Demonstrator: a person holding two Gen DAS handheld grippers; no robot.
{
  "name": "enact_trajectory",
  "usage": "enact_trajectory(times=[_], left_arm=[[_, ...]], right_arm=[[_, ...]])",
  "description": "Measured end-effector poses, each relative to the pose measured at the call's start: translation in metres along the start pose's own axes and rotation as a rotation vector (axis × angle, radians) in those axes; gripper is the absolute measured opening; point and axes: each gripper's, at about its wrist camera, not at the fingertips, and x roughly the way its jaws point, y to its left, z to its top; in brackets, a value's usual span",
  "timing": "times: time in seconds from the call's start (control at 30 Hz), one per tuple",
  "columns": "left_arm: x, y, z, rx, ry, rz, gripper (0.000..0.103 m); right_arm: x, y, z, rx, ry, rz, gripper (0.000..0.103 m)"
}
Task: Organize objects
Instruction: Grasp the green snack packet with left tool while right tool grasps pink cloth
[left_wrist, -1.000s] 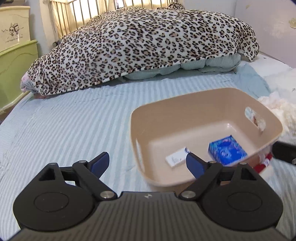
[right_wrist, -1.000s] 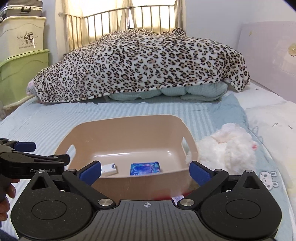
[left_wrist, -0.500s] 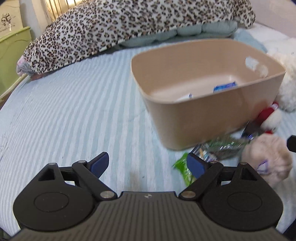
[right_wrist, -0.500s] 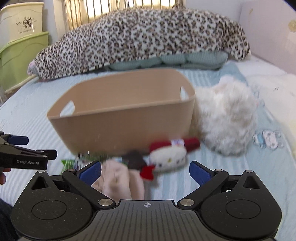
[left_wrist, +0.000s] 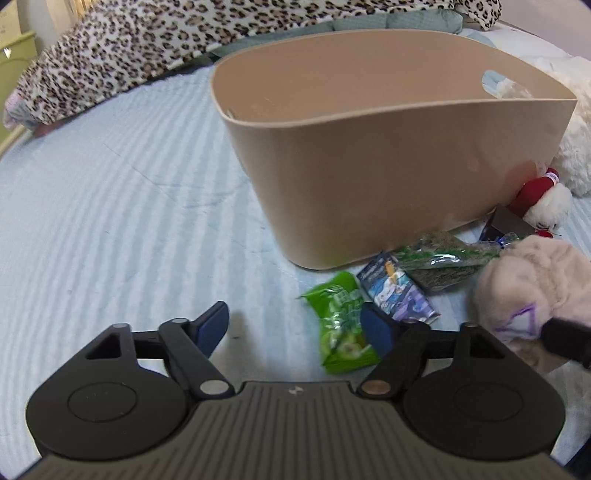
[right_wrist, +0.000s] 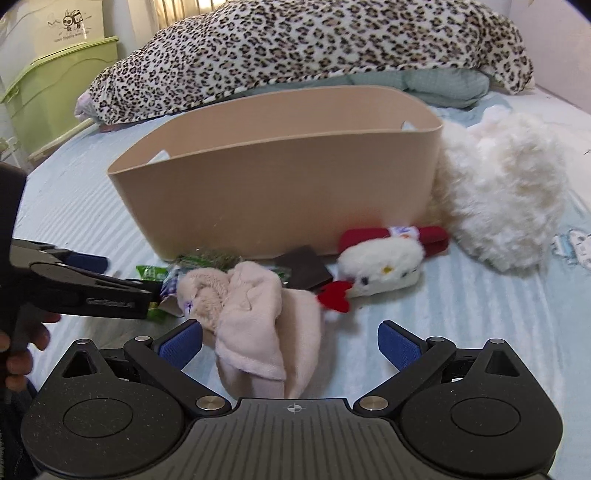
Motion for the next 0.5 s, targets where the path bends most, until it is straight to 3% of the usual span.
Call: enact_trajectory(times=[0.13, 0.2, 0.3, 0.5], left_arm=[[0.007, -0.004, 0.000, -0.008, -0.013, -0.048, 0.059], [0.009, -0.010, -0.001, 0.016, -0.019, -0.066, 0.045], [0.007, -0.015, -0.004, 0.049, -0.031, -0.087, 0.032], [0.002, -0.009, -0.010, 0.017, -0.041, -0.116, 0.027]], right_arm=[[0.006, -0.001, 0.001, 0.026, 0.012, 0.042, 0.085], [0.010, 0.001, 0.001, 0.023, 0.027, 0.030, 0.065], [0.014, 0.001, -0.003, 0.021, 0.045, 0.042, 0.051], [0.009, 0.005, -0.003, 0.019, 0.020, 0.062, 0.029]])
